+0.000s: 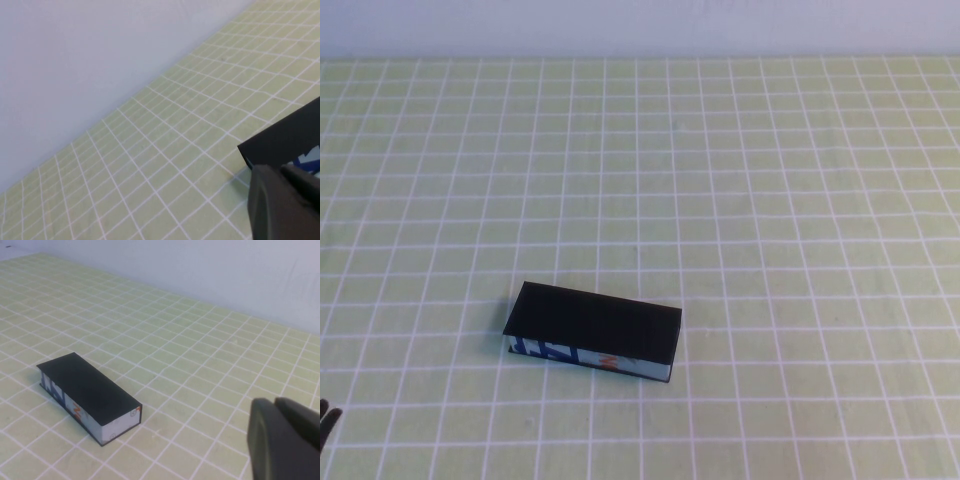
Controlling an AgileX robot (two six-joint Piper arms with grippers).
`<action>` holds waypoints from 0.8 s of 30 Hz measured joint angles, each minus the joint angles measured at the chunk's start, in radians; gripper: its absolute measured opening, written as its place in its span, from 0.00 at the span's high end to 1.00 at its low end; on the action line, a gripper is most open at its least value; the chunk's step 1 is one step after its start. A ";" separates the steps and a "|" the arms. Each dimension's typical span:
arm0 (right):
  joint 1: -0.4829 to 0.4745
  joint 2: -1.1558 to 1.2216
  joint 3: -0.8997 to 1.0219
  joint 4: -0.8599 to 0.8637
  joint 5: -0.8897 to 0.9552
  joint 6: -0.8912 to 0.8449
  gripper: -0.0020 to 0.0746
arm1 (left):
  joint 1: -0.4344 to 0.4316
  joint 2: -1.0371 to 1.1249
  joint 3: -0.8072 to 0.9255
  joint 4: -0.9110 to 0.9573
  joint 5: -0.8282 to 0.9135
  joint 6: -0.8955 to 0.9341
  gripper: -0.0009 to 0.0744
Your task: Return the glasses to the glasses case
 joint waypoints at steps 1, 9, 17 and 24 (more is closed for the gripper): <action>0.000 0.000 0.000 0.000 0.000 0.000 1.00 | 0.000 0.000 0.014 -0.009 -0.029 0.000 0.99; 0.000 0.000 0.000 0.002 0.000 0.000 1.00 | 0.000 0.000 0.091 -0.077 -0.172 0.002 0.99; 0.000 0.000 0.000 0.002 0.000 0.000 1.00 | 0.000 0.000 0.167 -0.196 -0.221 0.002 0.99; 0.000 0.000 0.000 0.002 0.000 0.000 1.00 | 0.000 0.000 0.169 -0.295 -0.221 -0.043 0.99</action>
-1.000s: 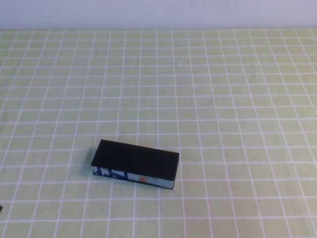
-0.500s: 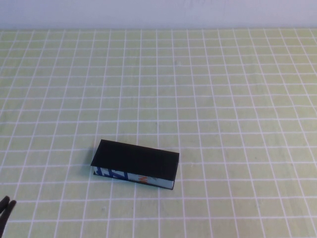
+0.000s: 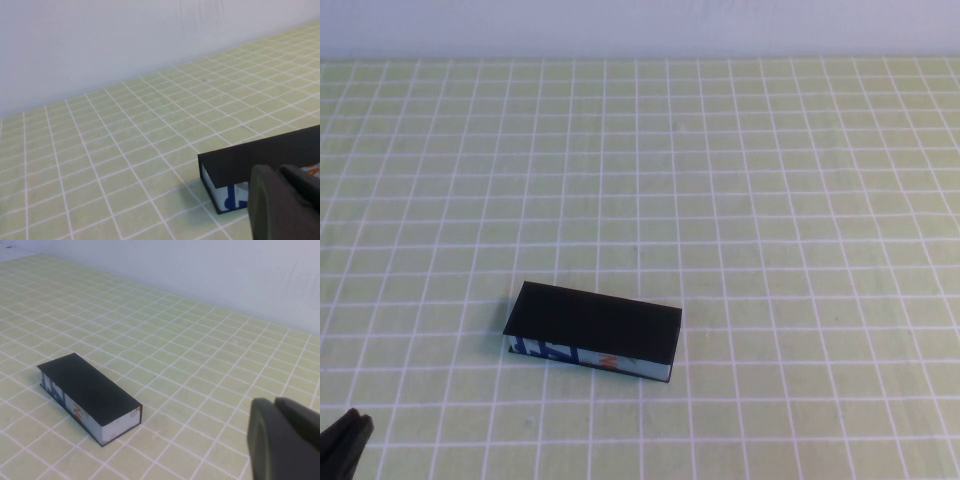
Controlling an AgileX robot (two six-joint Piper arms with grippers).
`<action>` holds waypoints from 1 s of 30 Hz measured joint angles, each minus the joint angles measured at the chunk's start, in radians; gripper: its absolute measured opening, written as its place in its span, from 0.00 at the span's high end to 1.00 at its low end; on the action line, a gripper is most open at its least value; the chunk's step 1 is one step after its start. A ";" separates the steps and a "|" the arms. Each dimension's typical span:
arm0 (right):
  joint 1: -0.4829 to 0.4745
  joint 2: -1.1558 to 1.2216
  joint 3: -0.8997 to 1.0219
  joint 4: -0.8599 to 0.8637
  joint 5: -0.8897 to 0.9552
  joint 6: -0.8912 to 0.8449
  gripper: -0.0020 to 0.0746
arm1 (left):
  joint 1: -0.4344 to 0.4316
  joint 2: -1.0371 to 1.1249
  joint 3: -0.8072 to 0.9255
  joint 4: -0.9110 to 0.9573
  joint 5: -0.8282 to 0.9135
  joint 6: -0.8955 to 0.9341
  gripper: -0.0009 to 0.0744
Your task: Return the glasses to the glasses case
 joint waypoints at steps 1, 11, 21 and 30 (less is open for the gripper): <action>0.000 0.000 0.000 0.000 0.000 0.000 1.00 | 0.000 0.000 0.000 0.000 0.001 -0.032 0.99; 0.000 0.000 0.000 0.000 0.000 0.000 1.00 | 0.009 0.000 0.000 0.286 0.010 -0.383 0.99; 0.000 0.000 0.000 0.000 0.000 0.000 1.00 | 0.178 0.000 0.000 0.342 0.147 -0.587 0.99; 0.000 0.000 0.000 0.000 -0.001 0.000 1.00 | 0.209 0.000 -0.002 0.346 0.212 -0.556 0.99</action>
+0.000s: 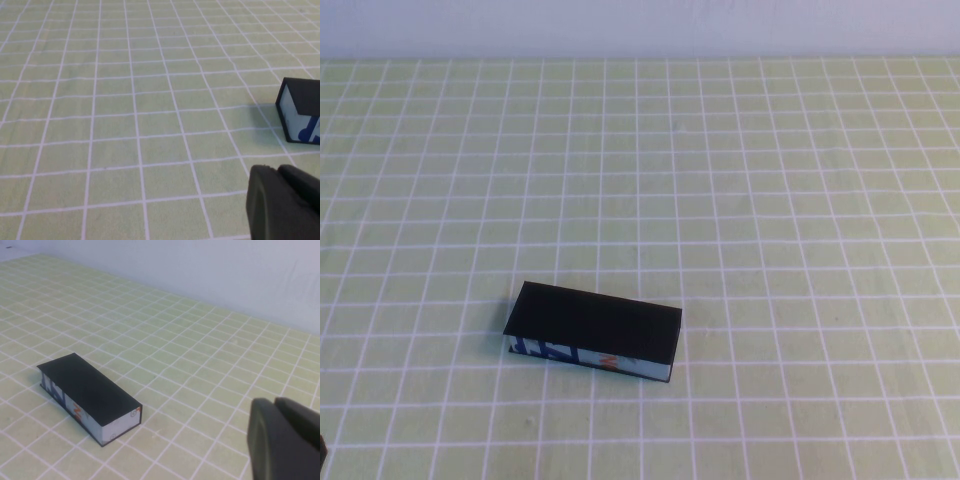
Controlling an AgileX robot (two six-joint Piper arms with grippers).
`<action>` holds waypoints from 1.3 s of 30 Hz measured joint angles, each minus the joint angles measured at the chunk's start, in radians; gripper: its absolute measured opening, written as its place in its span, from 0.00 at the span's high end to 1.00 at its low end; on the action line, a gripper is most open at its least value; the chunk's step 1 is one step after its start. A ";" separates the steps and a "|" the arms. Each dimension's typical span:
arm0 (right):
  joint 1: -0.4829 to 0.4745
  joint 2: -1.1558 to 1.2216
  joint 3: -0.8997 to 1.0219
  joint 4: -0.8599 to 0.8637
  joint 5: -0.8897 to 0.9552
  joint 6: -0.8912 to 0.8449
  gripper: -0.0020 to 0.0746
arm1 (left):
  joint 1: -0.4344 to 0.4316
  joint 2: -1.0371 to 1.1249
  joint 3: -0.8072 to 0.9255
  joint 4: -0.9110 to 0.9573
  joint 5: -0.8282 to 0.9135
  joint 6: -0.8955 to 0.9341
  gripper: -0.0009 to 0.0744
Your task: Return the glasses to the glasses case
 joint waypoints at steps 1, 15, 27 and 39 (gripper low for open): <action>0.000 0.000 0.000 0.000 0.000 0.000 1.00 | 0.000 0.000 0.000 0.000 0.000 0.005 0.99; 0.000 0.000 0.000 0.000 0.000 0.000 1.00 | 0.000 0.000 0.000 -0.006 0.000 0.010 0.99; 0.000 0.000 0.000 0.000 0.000 0.000 1.00 | 0.000 0.000 0.000 -0.008 0.000 0.010 0.99; -0.202 0.000 0.000 0.002 0.000 0.000 1.00 | 0.000 0.000 0.000 -0.008 0.000 0.010 0.99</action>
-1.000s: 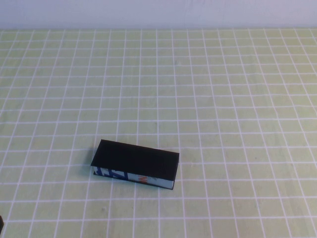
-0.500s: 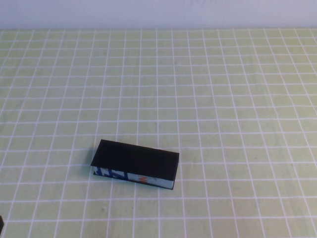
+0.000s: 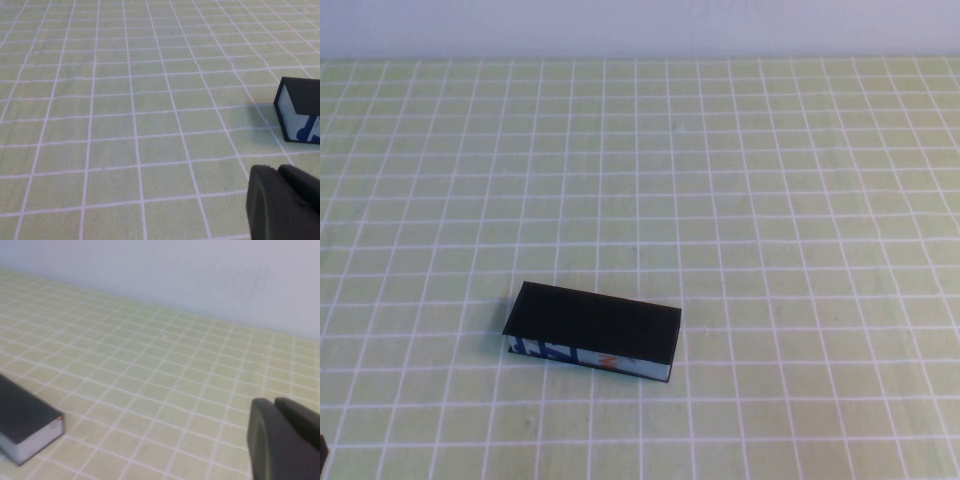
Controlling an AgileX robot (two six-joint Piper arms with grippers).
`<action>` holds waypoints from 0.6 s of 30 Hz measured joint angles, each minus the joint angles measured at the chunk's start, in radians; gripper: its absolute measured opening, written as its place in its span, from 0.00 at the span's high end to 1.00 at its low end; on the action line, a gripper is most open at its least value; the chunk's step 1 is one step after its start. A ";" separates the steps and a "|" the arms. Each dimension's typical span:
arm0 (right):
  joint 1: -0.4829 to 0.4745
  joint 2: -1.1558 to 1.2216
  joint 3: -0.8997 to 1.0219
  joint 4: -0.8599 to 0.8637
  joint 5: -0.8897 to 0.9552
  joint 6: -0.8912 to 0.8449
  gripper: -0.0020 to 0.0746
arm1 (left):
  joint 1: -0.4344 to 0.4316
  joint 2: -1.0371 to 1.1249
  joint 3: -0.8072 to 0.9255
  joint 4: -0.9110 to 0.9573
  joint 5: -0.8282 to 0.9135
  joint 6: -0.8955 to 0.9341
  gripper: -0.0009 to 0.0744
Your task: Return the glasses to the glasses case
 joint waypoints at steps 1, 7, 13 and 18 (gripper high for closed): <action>-0.031 -0.002 0.000 0.000 0.000 0.000 1.00 | 0.000 0.000 0.000 0.000 0.000 0.000 0.99; -0.218 -0.076 0.000 0.000 0.000 0.002 1.00 | 0.000 0.000 0.000 0.000 0.000 0.000 0.99; -0.314 -0.215 0.014 0.047 0.092 0.003 1.00 | 0.000 0.000 0.000 0.000 0.000 0.000 0.99; -0.330 -0.317 0.148 0.074 0.144 0.003 1.00 | 0.000 0.000 0.000 0.000 0.000 0.000 0.99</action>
